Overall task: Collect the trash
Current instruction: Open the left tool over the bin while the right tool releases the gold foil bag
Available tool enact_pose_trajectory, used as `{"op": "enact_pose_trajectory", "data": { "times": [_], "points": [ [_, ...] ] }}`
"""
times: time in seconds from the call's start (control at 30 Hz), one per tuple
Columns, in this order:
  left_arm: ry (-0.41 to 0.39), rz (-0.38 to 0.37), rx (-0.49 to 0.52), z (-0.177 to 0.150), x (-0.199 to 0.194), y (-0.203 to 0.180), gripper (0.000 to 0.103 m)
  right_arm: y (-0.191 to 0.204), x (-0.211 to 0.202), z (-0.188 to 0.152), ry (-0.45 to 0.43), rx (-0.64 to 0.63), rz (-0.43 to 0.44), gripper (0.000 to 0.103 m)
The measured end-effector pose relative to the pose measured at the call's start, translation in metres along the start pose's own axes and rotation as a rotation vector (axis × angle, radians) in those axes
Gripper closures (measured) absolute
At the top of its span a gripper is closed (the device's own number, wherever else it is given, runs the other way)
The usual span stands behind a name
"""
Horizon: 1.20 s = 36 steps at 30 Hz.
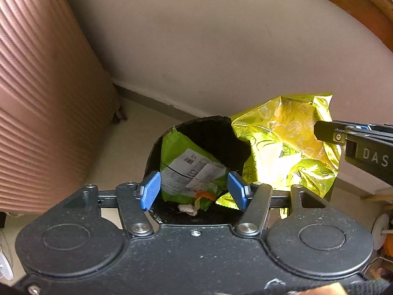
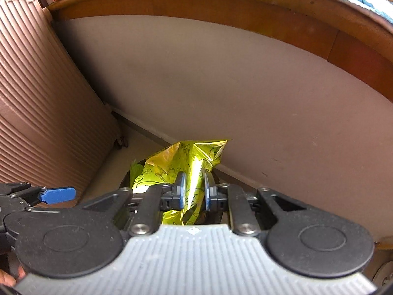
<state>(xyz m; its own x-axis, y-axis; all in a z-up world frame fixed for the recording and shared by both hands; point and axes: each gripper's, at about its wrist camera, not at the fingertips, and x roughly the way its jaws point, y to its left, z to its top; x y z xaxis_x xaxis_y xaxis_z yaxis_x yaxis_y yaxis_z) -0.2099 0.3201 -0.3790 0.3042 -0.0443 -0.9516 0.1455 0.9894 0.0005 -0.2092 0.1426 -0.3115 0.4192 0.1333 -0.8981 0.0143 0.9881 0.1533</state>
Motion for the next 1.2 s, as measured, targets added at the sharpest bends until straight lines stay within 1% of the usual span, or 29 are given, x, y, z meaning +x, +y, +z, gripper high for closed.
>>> {"op": "enact_pose_trajectory", "data": {
  "times": [0.13, 0.27, 0.37, 0.43, 0.6, 0.67, 0.73, 0.8, 0.9, 1.07, 1.2],
  "points": [
    [0.002, 0.006, -0.002, 0.001, 0.0, 0.003, 0.044, 0.002, 0.006, 0.002, 0.01, 0.01, 0.002, 0.081],
    [0.003, 0.018, -0.005, 0.002, -0.004, 0.006, 0.037, 0.002, 0.012, 0.004, 0.02, 0.017, 0.008, 0.078],
    [0.002, 0.026, -0.001, 0.001, -0.006, 0.01, 0.036, 0.005, 0.016, 0.003, 0.028, 0.02, 0.01, 0.076],
    [0.0, 0.031, -0.001, 0.001, -0.008, 0.012, 0.034, 0.007, 0.019, 0.002, 0.034, 0.026, 0.015, 0.072],
    [-0.006, 0.039, -0.008, 0.002, -0.012, 0.018, 0.032, 0.01, 0.023, -0.001, 0.037, 0.031, 0.027, 0.071],
    [-0.007, 0.04, -0.01, 0.001, -0.014, 0.02, 0.032, 0.005, 0.019, 0.0, 0.04, 0.026, 0.031, 0.066],
    [-0.006, 0.043, -0.011, 0.001, -0.018, 0.02, 0.032, 0.005, 0.019, -0.001, 0.042, 0.023, 0.034, 0.056],
    [-0.005, 0.045, -0.012, 0.0, -0.019, 0.021, 0.032, 0.005, 0.02, -0.001, 0.043, 0.022, 0.036, 0.056],
    [-0.002, 0.045, -0.016, 0.0, -0.022, 0.022, 0.032, 0.006, 0.021, 0.0, 0.045, 0.021, 0.038, 0.051],
    [-0.002, 0.043, -0.018, 0.001, -0.021, 0.021, 0.032, 0.008, 0.021, 0.002, 0.04, 0.02, 0.038, 0.05],
    [-0.013, 0.03, -0.006, 0.004, -0.027, 0.019, 0.032, 0.011, 0.013, 0.006, 0.022, 0.022, 0.041, 0.05]
  ]
}}
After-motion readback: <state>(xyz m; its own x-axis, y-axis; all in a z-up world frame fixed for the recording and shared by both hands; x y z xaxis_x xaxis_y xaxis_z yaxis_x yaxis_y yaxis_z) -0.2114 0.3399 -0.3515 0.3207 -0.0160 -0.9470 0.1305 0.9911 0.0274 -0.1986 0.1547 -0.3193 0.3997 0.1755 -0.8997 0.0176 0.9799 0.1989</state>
